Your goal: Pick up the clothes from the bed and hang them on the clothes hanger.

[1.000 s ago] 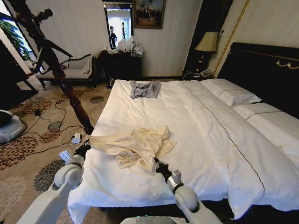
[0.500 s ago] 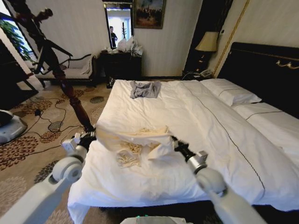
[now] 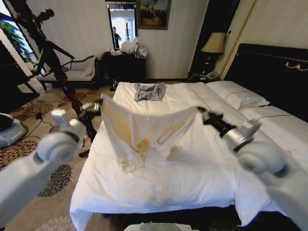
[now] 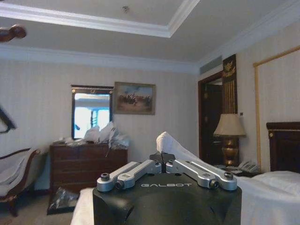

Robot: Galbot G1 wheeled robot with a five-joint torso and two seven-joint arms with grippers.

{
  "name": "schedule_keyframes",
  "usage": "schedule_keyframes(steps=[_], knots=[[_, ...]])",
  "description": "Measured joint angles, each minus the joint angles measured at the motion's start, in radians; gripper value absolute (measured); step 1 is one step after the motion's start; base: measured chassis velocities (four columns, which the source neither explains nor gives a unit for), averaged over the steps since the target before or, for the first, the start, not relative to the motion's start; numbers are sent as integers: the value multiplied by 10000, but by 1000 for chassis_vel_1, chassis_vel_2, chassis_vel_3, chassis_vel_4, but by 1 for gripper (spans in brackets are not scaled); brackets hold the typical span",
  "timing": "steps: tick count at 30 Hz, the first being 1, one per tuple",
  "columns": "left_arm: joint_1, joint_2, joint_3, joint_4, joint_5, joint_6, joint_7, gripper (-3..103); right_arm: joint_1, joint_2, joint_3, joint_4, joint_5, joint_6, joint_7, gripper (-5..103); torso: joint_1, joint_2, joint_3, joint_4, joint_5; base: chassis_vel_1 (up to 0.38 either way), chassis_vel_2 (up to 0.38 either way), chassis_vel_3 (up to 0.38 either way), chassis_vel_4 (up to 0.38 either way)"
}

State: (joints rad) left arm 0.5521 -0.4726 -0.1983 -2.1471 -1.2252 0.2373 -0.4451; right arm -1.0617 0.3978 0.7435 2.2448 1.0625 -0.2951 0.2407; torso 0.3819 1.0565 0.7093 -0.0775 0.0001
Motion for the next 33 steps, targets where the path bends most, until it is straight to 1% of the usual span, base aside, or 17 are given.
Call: schedule_keyframes(steps=[1,2,6,7,9,11,12,13,14,15,17,18,22,23,27,30,33], knots=[[-879,-107,562,279,-151,57,17,0,365,-237,29,-177,294,-3,91,0,0,1,0,0,1,0,0,0,0],[-879,-107,562,279,-151,57,17,0,365,-237,29,-177,294,-3,91,0,0,1,0,0,1,0,0,0,0],[-4434,-936,2649,1637,-468,194,146,0,1673,-997,6,-1043,1266,2,275,0,0,0,0,-2,2,0,0,0,0],[-4434,-936,2649,1637,-468,194,146,0,1673,-997,6,-1043,1266,2,275,0,0,0,0,-2,2,0,0,0,0],[-6381,-1695,3856,2721,-499,212,240,0,2429,-1342,-46,-1659,1834,8,339,0,2,0,0,-6,3,0,0,0,0],[-7392,-2242,4562,3576,-502,212,275,0,3099,-1474,-320,-2213,2088,19,357,0,0,1,-2,-11,2,0,0,0,0],[-7392,-2242,4562,3576,-502,212,275,0,3099,-1474,-320,-2213,2088,19,357,0,0,1,-2,-11,2,0,0,0,0],[-7958,-2616,4964,4101,-502,214,313,0,3768,-1430,-838,-2619,2210,18,358,0,0,1,-2,-13,-1,0,0,0,0],[-8344,-2889,5225,4465,-495,214,357,0,4589,-1254,-1562,-3006,2306,10,358,0,-1,1,-2,-12,3,0,0,0,0],[-8344,-2889,5225,4465,-495,214,357,0,4589,-1254,-1562,-3006,2306,10,358,0,-1,1,-2,-12,3,0,0,0,0],[-9062,-3510,5680,5288,-304,213,449,0,7027,-441,-3767,-3964,2367,-50,371,0,-1,0,0,-7,12,0,0,0,0],[-9062,-3510,5680,5288,-304,213,449,0,7027,-441,-3767,-3964,2367,-50,371,0,-1,0,0,-7,12,0,0,0,0],[-10060,-4553,6175,6664,-9,171,476,0,10267,1013,-6666,-5488,2136,-96,365,0,3,-1,2,7,-5,0,0,0,0],[-10060,-4553,6175,6664,-9,171,476,0,10267,1013,-6666,-5488,2136,-96,365,0,3,-1,2,7,-5,0,0,0,0],[-10698,-5325,6614,8129,488,7,620,0,12292,2419,-8321,-7188,1798,-58,403,0,2,-1,1,-4,1,0,0,0,0],[-10659,-5281,6615,8066,523,13,609,0,12717,2781,-8555,-7583,1850,-51,507,0,4,-2,3,-1,-1,0,0,0,0],[-10224,-4618,6402,7033,433,131,488,0,12602,2561,-8364,-7170,2123,-109,567,0,5,-2,2,4,-4,0,0,0,0]])
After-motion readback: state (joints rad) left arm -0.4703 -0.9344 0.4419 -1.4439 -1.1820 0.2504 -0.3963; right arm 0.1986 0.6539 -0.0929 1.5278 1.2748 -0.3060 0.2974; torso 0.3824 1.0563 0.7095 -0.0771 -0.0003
